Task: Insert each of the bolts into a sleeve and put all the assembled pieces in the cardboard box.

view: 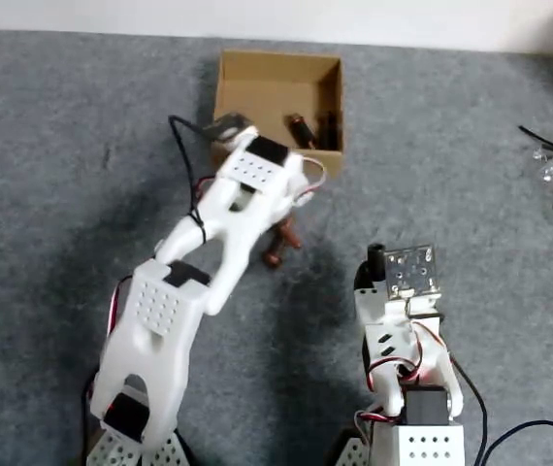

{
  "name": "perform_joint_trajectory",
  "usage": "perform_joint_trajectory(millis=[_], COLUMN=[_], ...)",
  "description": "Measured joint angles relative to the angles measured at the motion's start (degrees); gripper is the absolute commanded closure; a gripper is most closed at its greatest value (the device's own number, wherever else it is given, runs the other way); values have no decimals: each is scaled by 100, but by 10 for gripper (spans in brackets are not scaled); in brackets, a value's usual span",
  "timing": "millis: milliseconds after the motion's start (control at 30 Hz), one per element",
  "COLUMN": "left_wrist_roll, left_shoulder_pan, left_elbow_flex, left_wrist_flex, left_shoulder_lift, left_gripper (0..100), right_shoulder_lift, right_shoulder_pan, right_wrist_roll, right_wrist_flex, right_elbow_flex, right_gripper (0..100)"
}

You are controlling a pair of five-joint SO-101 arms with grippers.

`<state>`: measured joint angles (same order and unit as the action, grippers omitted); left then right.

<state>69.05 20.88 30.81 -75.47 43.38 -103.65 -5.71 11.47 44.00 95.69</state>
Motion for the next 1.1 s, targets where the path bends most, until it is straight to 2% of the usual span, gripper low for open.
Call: perform_joint_trajectory(millis=[133, 367, 433, 700, 833, 1100], left_wrist_roll=[-1310, -3385, -3789, -4448, -4765, -4923], left_shoulder_pan=[360, 589, 589, 589, 589, 589], left_elbow_flex=[105, 132, 132, 132, 132, -352], left_wrist_flex=[-624, -1011, -1037, -1169, -1538, -2321], left_shoulder_lift=[-396, -554, -554, -897, -1521, -2435], left_gripper=[995, 995, 995, 996, 996, 996], right_shoulder_lift=[0, 0, 0, 0, 0, 0], right_shoulder_pan=[0, 0, 0, 0, 0, 0], right_wrist_roll=[0, 0, 0, 0, 0, 0], right_wrist_flex=[0, 0, 0, 0, 0, 0], right_elbow_flex=[0, 0, 0, 0, 0, 0], right_gripper=[993, 993, 993, 993, 993, 993])
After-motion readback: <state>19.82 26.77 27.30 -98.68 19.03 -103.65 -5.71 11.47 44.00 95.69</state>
